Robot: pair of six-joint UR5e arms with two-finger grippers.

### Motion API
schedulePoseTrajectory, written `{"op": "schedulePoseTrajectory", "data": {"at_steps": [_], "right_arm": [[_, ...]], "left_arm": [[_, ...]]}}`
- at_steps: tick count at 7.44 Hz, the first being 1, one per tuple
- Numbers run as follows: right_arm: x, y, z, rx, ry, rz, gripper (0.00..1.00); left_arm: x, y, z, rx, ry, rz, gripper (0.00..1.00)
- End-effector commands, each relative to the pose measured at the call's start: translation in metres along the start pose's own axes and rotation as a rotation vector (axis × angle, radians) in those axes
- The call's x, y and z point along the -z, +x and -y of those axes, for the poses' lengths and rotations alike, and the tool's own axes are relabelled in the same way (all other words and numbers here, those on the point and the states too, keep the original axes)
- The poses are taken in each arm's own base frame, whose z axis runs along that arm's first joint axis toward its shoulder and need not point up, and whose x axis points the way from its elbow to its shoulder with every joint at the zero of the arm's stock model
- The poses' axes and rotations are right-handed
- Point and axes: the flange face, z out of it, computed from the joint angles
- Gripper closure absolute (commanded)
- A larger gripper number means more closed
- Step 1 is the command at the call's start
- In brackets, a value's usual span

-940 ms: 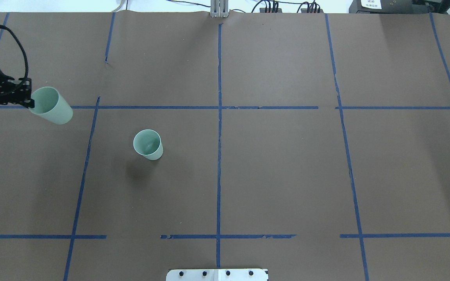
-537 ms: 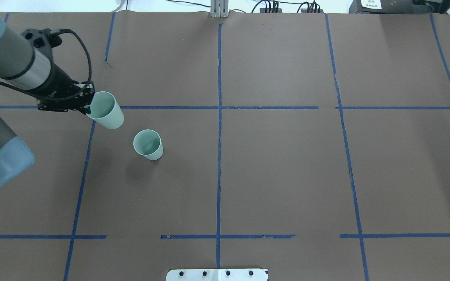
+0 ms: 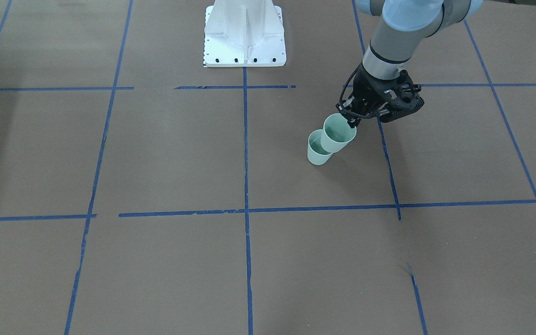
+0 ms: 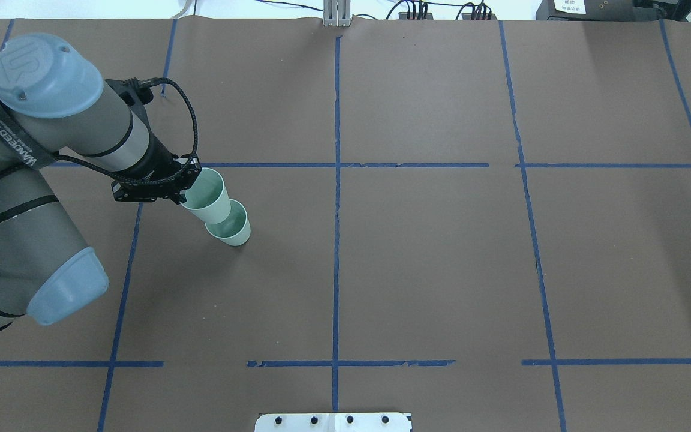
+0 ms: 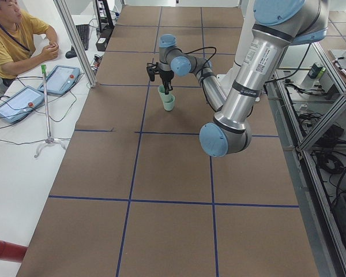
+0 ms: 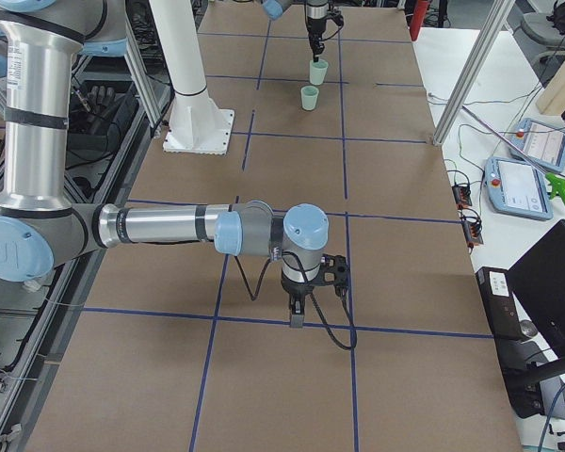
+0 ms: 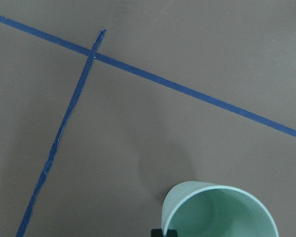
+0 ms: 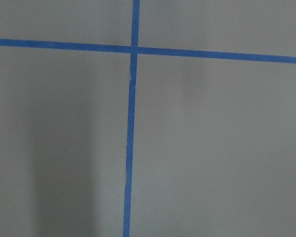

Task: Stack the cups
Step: 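Lower the held cup into the other green cup and open the left gripper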

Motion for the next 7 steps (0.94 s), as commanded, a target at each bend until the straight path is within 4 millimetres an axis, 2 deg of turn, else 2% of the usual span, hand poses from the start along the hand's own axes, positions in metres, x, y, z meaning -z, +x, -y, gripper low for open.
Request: {"op": "schedulePoseTrajectory", "data": {"at_steps": [1, 3, 4, 5, 6, 7], "right_arm": [[-0.0003, -0.0003, 0.0001, 0.001, -0.001, 0.000, 0.00], [0.0001, 0.0002, -0.0001, 0.000, 0.000, 0.000, 0.00], [0.0001, 0.0002, -0.0001, 0.000, 0.000, 0.000, 0.00], [-0.0003, -0.0003, 0.0001, 0.001, -0.001, 0.000, 0.00], [-0.0003, -0.0003, 0.0001, 0.001, -0.001, 0.000, 0.00], [-0.0003, -0.0003, 0.0001, 0.001, -0.001, 0.000, 0.00]], "left_arm": [[-0.0019, 0.0076, -0.0075, -0.004, -0.007, -0.004, 1.00], [-0.0049, 0.0086, -0.0109, 0.000, -0.012, -0.001, 1.00], [-0.0049, 0.0082, -0.0097, -0.003, 0.009, 0.000, 0.50], [-0.0072, 0.0112, -0.0126, 0.002, 0.027, -0.001, 0.08], [-0.0064, 0.0115, -0.0136, 0.002, 0.022, -0.004, 0.00], [-0.0029, 0.0114, -0.0148, -0.011, 0.019, -0.014, 0.00]]}}
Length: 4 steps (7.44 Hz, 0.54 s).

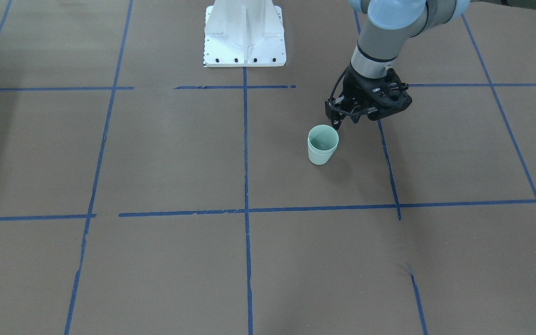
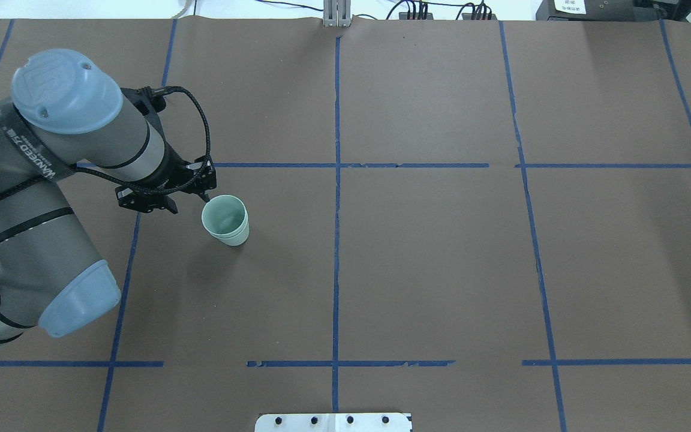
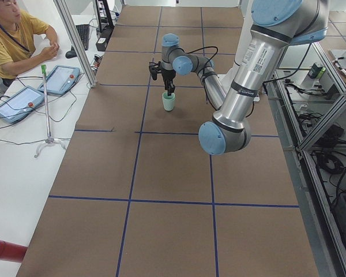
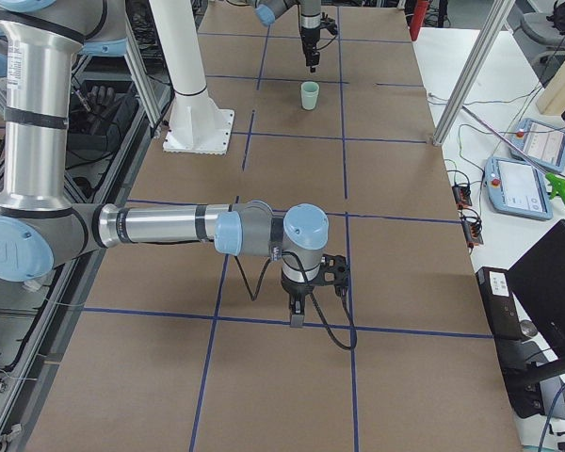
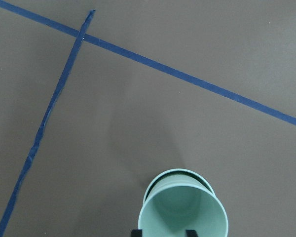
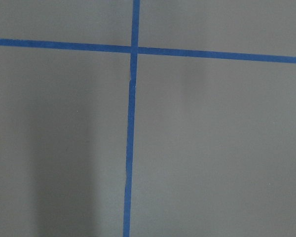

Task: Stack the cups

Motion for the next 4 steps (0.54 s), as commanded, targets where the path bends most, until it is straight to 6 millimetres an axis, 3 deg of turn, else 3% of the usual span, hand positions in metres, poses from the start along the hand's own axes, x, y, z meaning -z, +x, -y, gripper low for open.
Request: {"op": "schedulePoseTrajectory", "data": {"at_steps": [1, 2, 3, 4], "right_arm": [[0.000, 0.000, 0.000, -0.001, 0.001, 0.000, 0.00], [0.000, 0.000, 0.000, 0.000, 0.000, 0.000, 0.00], [0.000, 0.000, 0.000, 0.000, 0.000, 0.000, 0.00], [0.000, 0.000, 0.000, -0.001, 0.001, 0.000, 0.00]], "left_arm": [[0.008, -0.001, 0.000, -0.041, 0.008, -0.047, 0.00], [0.006, -0.014, 0.004, -0.124, 0.020, -0.076, 0.00], [0.000, -0.042, 0.016, -0.215, 0.023, -0.045, 0.00], [0.010, -0.087, 0.051, -0.302, -0.017, -0.033, 0.00]]}}
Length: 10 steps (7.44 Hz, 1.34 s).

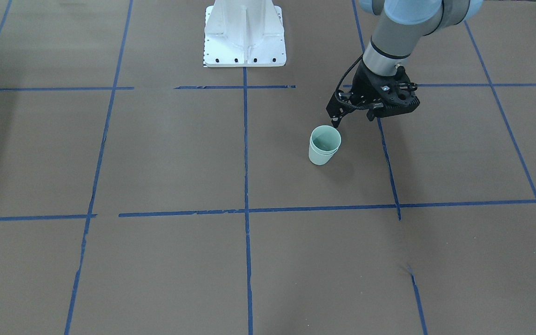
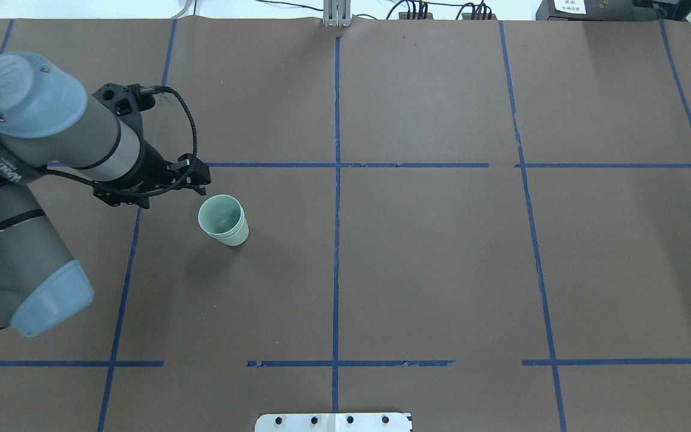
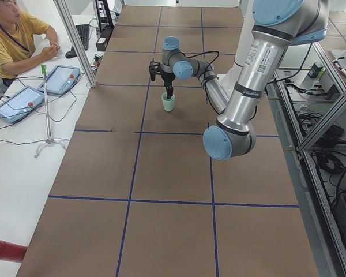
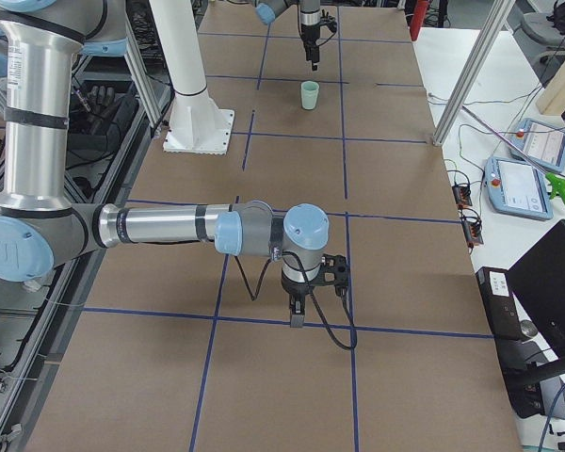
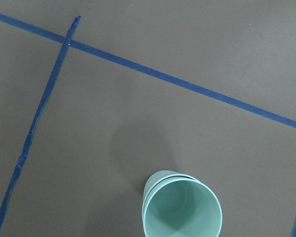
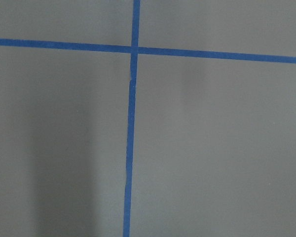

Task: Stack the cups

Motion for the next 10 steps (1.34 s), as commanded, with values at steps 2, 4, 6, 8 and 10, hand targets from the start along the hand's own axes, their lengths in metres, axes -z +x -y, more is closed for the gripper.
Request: {"op": "schedulePoseTrajectory", "data": {"at_steps": [2, 4, 6, 8, 10], "right_arm": [[0.000, 0.000, 0.000, -0.001, 0.001, 0.000, 0.00], [0.000, 0.000, 0.000, 0.000, 0.000, 0.000, 0.00], [-0.001, 0.000, -0.001, 0.000, -0.001, 0.000, 0.00], [0.000, 0.000, 0.000, -0.001, 0.001, 0.000, 0.00], [0.000, 0.000, 0.000, -0.001, 0.001, 0.000, 0.00]], "left_arm": [[0.031, -0.188, 0.068, -0.343, -0.024, 0.099, 0.00], [0.047, -0.351, 0.083, -0.405, -0.102, 0.137, 0.00], [0.028, -0.485, 0.088, -0.381, -0.184, 0.152, 0.00], [0.040, -0.551, 0.088, -0.414, -0.190, 0.149, 0.00], [0.048, -0.573, 0.076, -0.351, -0.188, 0.147, 0.00]]}}
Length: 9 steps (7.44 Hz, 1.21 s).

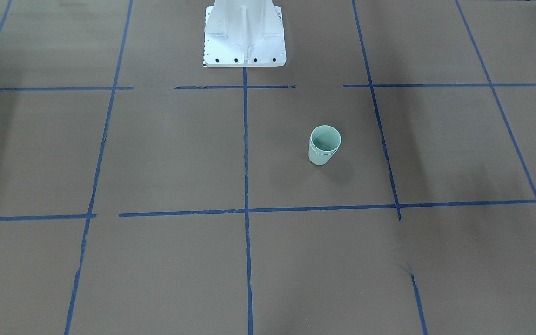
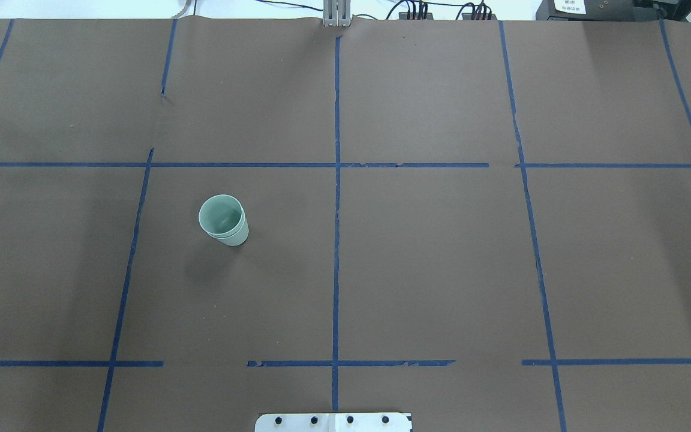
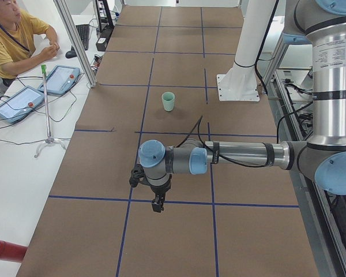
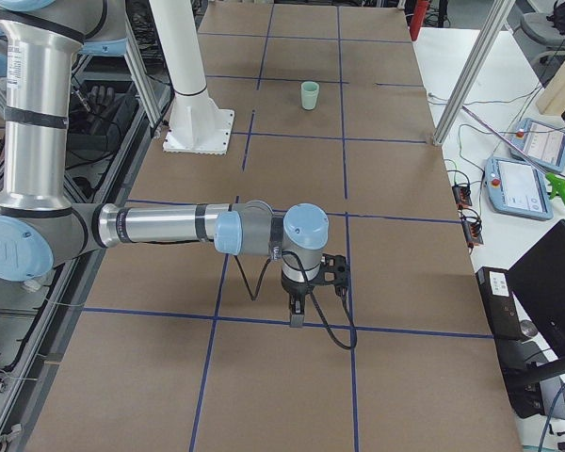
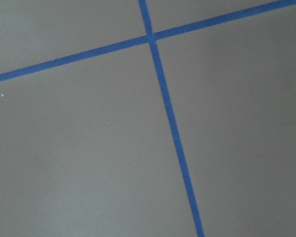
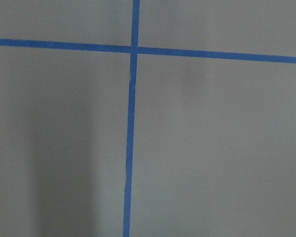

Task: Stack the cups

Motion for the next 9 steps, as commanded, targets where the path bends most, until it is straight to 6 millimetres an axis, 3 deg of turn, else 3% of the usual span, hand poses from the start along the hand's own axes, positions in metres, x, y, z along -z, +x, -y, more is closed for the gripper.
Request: {"op": "schedulePoseTrajectory", "data": {"at_steps": [1, 9], "right_arm": [[-0.0002, -0.0003, 0.0001, 0.001, 0.000, 0.000, 0.00], [0.0002, 0.0002, 0.0000, 0.000, 0.000, 0.000, 0.00]], "left_arm": [[0.0006, -0.0132, -0.0146, 0.056, -0.013, -0.036, 0.00], [0.0026, -0.0109, -0.0151, 0.034, -0.002, -0.037, 0.00]]}}
